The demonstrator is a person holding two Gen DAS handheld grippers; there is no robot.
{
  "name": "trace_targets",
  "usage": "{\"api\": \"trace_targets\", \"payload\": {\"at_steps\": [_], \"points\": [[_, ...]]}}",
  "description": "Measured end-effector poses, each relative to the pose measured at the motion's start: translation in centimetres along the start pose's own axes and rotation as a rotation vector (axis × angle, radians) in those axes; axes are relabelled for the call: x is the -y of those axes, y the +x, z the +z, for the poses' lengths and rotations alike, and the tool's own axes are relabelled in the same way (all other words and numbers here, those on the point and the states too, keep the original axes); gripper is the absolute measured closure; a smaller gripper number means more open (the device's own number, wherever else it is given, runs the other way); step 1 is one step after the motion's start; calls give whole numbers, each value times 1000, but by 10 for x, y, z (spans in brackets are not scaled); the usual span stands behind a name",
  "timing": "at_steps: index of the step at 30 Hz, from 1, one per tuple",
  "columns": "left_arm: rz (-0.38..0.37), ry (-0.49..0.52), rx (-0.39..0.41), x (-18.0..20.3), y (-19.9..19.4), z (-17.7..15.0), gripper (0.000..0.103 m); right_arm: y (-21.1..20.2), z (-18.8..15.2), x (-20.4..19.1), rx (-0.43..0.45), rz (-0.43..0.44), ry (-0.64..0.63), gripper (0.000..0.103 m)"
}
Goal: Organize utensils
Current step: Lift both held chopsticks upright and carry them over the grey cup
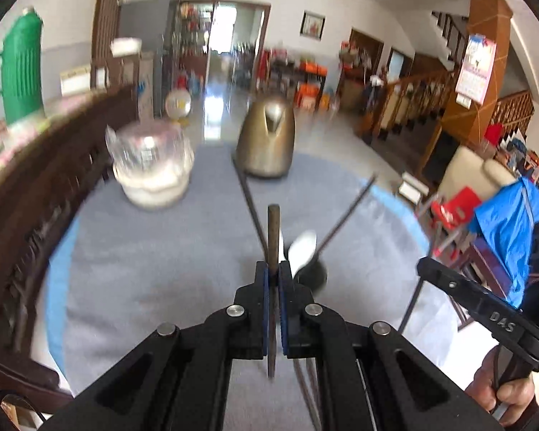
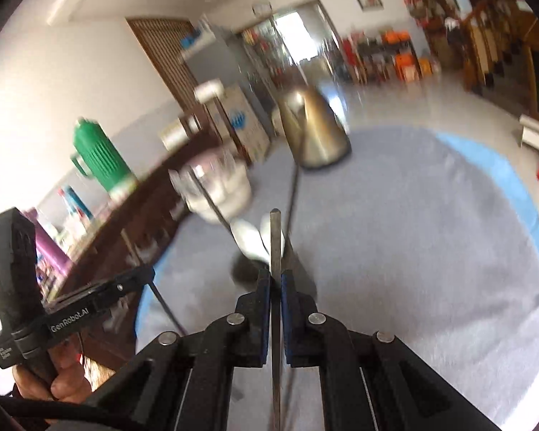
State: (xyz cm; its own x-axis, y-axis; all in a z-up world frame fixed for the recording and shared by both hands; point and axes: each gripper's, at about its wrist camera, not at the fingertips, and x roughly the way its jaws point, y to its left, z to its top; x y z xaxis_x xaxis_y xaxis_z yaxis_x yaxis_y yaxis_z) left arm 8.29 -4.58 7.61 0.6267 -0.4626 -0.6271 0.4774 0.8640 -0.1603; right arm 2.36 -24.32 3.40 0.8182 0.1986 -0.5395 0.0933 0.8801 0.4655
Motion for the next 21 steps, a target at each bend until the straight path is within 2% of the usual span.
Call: {"api": "trace_targets", "payload": {"at_steps": [5,9,15,21], "points": [[10,19,99,11,-10,45,98,-35,39,-18,162,24,-8,97],[15,40,145,18,-14,67,98,-48,69,-35,279,8,-22,97],[14,44,180,22,-22,85,98,-35,103,-55,403,-30,-33,97],[9,29,145,24,-3,80,98,-4,106,-66,461,-123,-87,97]]}}
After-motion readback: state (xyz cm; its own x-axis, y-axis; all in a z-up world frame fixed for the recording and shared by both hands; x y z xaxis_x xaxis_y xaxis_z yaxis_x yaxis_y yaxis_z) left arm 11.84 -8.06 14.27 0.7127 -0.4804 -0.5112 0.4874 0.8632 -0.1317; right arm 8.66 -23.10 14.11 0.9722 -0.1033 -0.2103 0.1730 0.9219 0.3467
